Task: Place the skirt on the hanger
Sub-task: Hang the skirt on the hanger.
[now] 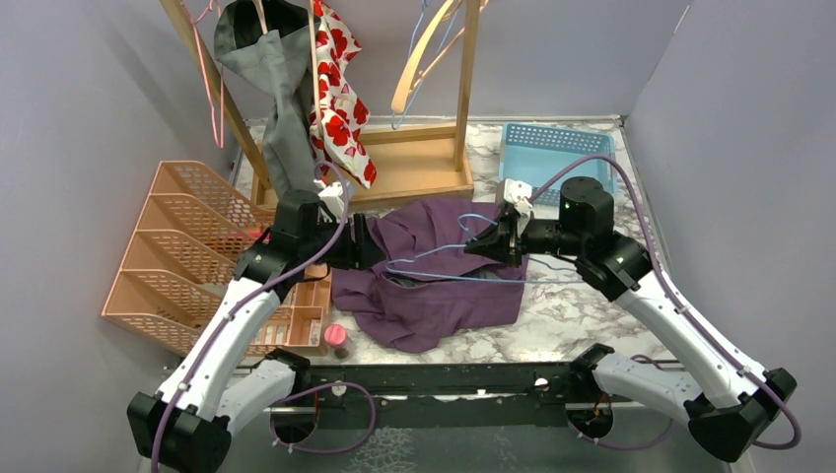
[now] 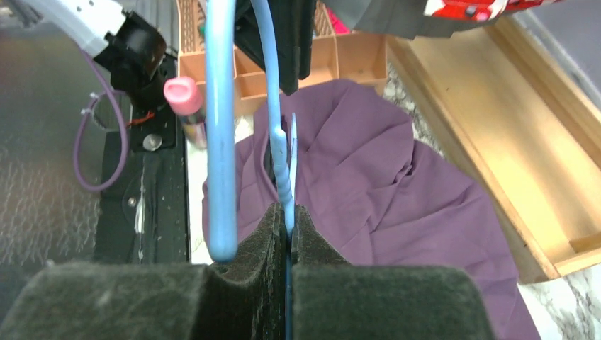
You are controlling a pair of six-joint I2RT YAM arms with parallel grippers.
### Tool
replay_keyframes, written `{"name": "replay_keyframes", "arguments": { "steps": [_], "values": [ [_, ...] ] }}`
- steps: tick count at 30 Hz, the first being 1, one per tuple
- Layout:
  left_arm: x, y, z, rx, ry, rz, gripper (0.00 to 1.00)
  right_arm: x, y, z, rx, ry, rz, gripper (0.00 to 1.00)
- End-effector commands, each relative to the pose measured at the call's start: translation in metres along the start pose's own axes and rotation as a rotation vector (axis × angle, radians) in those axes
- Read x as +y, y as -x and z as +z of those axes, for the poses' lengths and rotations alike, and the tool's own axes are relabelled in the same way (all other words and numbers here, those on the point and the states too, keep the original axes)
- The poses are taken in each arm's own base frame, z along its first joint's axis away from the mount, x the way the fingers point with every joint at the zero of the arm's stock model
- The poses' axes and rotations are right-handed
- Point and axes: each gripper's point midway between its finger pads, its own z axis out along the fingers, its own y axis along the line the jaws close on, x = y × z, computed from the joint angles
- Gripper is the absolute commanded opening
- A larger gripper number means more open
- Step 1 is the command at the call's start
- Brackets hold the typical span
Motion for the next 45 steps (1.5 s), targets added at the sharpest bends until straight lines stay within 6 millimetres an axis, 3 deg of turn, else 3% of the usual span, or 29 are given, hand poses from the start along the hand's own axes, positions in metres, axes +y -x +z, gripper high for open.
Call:
{"name": "replay_keyframes", "arguments": {
  "steps": [1, 10, 18, 21, 23, 30, 35, 45],
  "values": [
    [0.015, -0.014, 0.009, 0.059, 0.065, -0.076, 0.57, 0.018, -0.014, -0.013, 0.056, 0.045, -0.046, 0.01],
    [0.014, -0.044, 0.024, 0.181, -0.004, -0.114, 0.54, 0.017, -0.017, -0.023, 0.095, 0.0, -0.058, 0.01],
    [0.018, -0.054, 0.033, 0.21, 0.025, -0.117, 0.51, 0.024, -0.013, -0.027, 0.086, 0.026, -0.073, 0.01],
    [0.018, -0.057, 0.036, 0.221, 0.038, -0.107, 0.45, 0.025, -0.014, -0.026, 0.088, 0.037, -0.072, 0.01],
    [0.018, -0.057, 0.036, 0.218, 0.046, -0.098, 0.39, 0.026, -0.011, -0.027, 0.082, 0.043, -0.074, 0.01],
    [0.016, -0.037, 0.032, 0.144, 0.084, -0.084, 0.0, 0.034, 0.006, -0.032, 0.025, 0.06, -0.119, 0.01],
    [0.011, -0.027, 0.027, 0.106, 0.082, -0.092, 0.0, 0.034, 0.006, -0.032, 0.023, 0.061, -0.117, 0.01],
    [-0.012, -0.019, 0.015, 0.081, -0.005, -0.106, 0.0, 0.017, -0.018, -0.011, 0.055, 0.044, -0.062, 0.01]
  ]
}}
